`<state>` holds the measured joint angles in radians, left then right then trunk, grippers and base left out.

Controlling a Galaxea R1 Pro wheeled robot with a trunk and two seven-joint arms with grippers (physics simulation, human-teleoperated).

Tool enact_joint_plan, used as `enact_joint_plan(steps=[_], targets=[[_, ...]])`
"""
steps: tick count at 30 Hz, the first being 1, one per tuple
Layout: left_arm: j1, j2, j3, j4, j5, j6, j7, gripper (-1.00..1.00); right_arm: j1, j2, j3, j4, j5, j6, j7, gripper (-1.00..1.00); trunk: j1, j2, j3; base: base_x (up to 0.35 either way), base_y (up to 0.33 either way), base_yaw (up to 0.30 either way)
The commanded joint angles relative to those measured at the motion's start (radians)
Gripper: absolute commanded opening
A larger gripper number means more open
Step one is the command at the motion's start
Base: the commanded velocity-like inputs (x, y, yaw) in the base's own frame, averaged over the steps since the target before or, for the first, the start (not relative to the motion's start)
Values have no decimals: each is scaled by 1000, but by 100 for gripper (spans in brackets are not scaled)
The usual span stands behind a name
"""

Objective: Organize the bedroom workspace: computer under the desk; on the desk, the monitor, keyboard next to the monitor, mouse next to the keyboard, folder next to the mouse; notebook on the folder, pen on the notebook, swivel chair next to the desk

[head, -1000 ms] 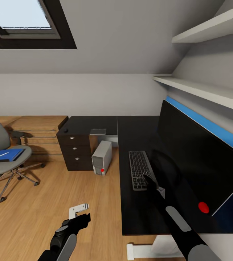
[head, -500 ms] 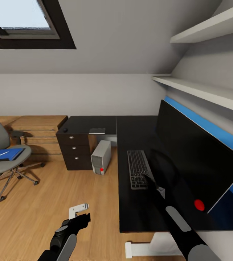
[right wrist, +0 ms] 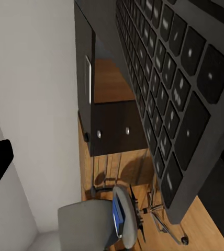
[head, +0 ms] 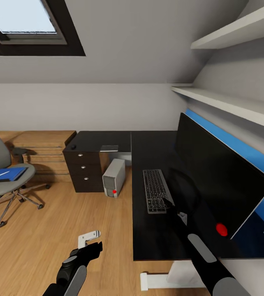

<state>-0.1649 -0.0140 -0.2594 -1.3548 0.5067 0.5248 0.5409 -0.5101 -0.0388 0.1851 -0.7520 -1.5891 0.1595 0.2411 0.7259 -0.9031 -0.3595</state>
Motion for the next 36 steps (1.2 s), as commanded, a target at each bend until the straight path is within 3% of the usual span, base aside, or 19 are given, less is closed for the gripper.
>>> enact_joint_plan(steps=[1,14,36], targets=[[-1,0,-1,-1,10,1,10,100,-1,-1,4,0,-10,1,3,100,0,-1,-1,-101,-1,0],[-1,0,-1,0,12,1,10,100,-1,-1,4,1,-7,-2,-7,100,0,-1,-1,-209,0,0],[-1,0,-1,0,12,2,10,100,-1,-1,4,2,-8,-3,-187,100,0,-1,-1,-47,0,0]])
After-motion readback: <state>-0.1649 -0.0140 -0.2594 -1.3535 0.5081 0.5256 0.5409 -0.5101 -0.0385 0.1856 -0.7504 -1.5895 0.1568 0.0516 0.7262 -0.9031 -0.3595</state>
